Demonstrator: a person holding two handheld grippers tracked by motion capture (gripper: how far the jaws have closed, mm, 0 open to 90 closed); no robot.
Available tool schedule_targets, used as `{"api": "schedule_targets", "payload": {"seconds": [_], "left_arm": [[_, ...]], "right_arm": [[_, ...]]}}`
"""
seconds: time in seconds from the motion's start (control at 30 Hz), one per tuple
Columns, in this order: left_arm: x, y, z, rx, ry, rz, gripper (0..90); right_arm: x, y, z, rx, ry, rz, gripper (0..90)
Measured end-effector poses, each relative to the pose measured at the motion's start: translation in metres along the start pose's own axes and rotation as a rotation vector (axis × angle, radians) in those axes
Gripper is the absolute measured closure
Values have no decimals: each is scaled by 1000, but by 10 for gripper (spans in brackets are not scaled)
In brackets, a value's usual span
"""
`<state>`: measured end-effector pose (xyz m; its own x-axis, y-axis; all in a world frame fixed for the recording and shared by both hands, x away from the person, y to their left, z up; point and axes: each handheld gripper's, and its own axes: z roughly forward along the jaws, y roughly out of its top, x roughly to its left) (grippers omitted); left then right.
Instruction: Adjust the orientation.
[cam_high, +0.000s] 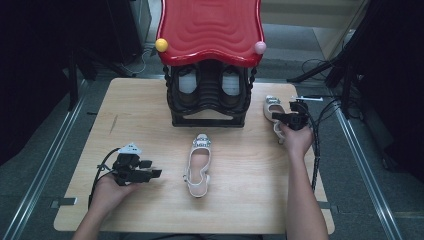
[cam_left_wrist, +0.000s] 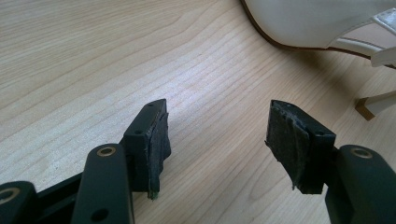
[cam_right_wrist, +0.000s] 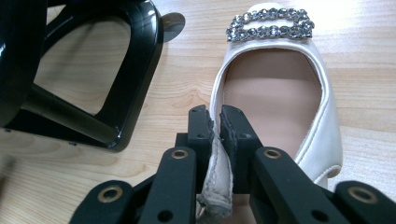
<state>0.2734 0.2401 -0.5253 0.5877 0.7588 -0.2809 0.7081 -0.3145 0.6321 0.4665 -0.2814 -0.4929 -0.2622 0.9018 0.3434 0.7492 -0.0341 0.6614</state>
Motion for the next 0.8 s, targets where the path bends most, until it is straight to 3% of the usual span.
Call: {"api": "schedule_targets", "payload": {"seconds": [0.23, 0.33, 0.8], "left_arm": [[1, 1, 1, 3, -6, 1, 390], [1, 3, 2, 0, -7, 4, 390], [-3, 14, 11, 19, -36, 46, 390]], "right_arm": [[0, 2, -8, -28, -11, 18, 883], [0, 3, -16, -57, 11, 33, 884], [13, -5, -39, -54, 90, 36, 885]]}}
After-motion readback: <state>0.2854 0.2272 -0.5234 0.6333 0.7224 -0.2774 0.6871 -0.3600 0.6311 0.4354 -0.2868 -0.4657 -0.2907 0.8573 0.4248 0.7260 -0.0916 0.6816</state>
